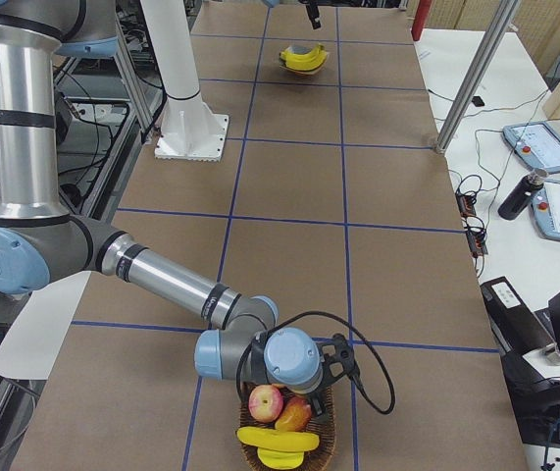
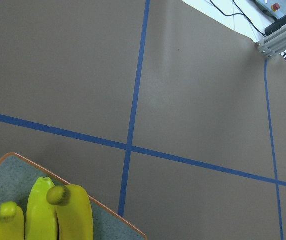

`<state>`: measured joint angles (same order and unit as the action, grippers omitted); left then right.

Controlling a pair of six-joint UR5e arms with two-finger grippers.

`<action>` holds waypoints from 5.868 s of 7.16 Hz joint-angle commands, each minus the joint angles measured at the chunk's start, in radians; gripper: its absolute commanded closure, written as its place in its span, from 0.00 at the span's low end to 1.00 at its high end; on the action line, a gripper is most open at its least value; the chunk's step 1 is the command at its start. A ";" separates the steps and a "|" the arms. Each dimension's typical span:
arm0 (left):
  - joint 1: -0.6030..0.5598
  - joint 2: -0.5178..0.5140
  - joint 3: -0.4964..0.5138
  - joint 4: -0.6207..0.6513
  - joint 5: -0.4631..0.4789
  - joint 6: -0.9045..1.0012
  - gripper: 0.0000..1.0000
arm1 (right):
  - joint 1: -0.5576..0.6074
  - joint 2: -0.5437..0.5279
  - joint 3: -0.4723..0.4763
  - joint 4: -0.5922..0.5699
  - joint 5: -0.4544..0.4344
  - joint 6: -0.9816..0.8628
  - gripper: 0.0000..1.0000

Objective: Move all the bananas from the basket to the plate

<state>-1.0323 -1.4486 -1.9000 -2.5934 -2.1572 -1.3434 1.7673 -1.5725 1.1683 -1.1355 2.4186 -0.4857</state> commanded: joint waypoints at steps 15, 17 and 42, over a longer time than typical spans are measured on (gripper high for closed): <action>0.006 -0.019 -0.008 -0.001 0.008 0.001 0.00 | 0.032 0.043 -0.164 0.120 -0.093 0.075 1.00; 0.006 -0.019 -0.010 -0.001 0.007 0.001 0.00 | 0.061 0.052 -0.022 0.009 -0.089 0.097 1.00; 0.367 -0.530 -0.013 -0.091 -0.009 -0.250 0.01 | -1.112 0.726 0.784 -0.176 -0.460 2.113 1.00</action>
<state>-0.6835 -1.9767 -1.9129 -2.6766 -2.1660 -1.5938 0.6597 -0.8515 1.9515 -1.3116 1.9629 1.6247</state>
